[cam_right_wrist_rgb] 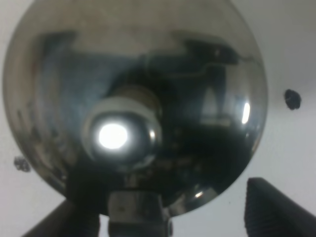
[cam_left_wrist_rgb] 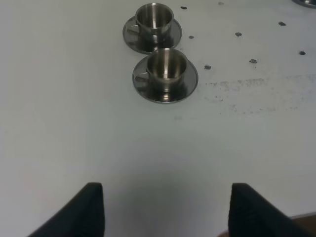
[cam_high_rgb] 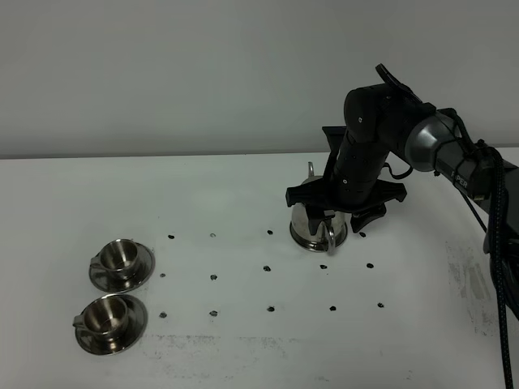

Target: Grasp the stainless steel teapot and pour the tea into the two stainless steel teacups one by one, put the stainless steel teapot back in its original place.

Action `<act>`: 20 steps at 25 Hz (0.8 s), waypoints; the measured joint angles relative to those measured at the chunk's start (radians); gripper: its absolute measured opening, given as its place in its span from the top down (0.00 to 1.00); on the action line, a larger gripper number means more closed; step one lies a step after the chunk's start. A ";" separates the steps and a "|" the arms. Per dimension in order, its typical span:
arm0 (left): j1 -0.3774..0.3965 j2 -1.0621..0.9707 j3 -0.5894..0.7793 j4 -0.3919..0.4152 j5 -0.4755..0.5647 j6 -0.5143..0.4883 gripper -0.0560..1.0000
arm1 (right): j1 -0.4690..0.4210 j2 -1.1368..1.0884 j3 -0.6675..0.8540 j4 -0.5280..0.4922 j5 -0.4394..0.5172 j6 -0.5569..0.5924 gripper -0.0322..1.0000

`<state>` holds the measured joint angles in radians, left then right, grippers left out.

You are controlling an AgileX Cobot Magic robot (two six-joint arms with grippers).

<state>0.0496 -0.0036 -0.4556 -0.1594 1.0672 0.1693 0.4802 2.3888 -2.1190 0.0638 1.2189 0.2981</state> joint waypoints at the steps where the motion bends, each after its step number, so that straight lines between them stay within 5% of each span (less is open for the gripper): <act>1: 0.000 0.000 0.000 0.000 0.000 0.000 0.43 | 0.000 0.000 0.000 0.000 0.000 0.000 0.40; 20: 0.000 0.000 0.000 0.000 0.000 0.000 0.43 | 0.000 0.018 0.000 -0.002 0.000 -0.003 0.40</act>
<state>0.0496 -0.0036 -0.4556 -0.1594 1.0672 0.1693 0.4802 2.4069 -2.1190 0.0619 1.2189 0.2951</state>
